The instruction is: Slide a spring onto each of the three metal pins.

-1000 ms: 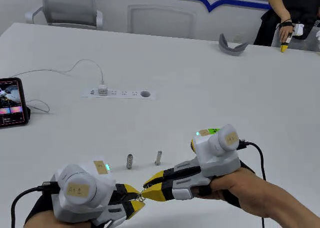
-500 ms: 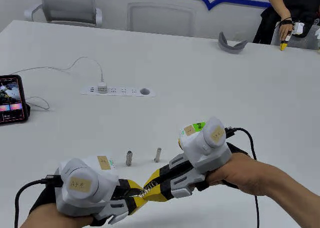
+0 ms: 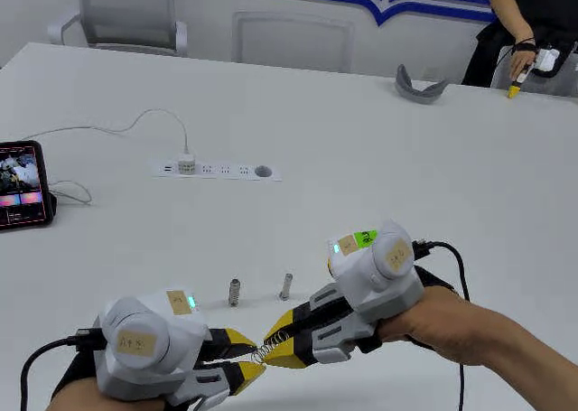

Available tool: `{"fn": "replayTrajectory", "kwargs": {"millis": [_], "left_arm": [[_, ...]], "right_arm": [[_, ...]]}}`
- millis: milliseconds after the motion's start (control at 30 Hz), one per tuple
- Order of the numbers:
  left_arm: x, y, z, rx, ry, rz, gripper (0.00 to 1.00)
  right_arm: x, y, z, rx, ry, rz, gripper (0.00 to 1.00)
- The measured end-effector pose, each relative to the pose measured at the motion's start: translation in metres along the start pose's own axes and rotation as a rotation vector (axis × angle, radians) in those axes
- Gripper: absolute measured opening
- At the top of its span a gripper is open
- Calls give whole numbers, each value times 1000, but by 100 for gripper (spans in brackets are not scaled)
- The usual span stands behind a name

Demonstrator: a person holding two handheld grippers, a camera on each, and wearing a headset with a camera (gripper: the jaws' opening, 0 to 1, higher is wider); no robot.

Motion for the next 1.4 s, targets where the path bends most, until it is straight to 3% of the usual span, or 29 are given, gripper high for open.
{"fn": "replayTrajectory", "kwargs": {"millis": [133, 433, 700, 1133, 1400], "left_arm": [[-6, 7, -2, -54, -20, 19, 16], [-16, 20, -9, -79, -18, 67, 19], [-24, 29, -15, -97, -13, 116, 26], [-51, 52, -35, -152, -4, 226, 37], [-63, 60, -46, -190, -2, 276, 46]], "right_arm": [[-8, -2, -4, 28, -28, -12, 12], [-17, -8, -17, 52, -21, -51, 12], [-23, -16, -27, 66, -1, -82, 12], [-35, -33, -39, 96, 35, -134, 12], [-40, -42, -46, 112, 68, -159, 12]]}}
Point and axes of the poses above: the centre of the closed fingertips' face, and the gripper's own axes: x roughly forward along the fingers, y roughly to its left, z roughly out of its top, the point moved 7 cm from there along -x, roughly backward along the fingers, and after that the axes turned 1 degree about y, right-handed, at the moved point
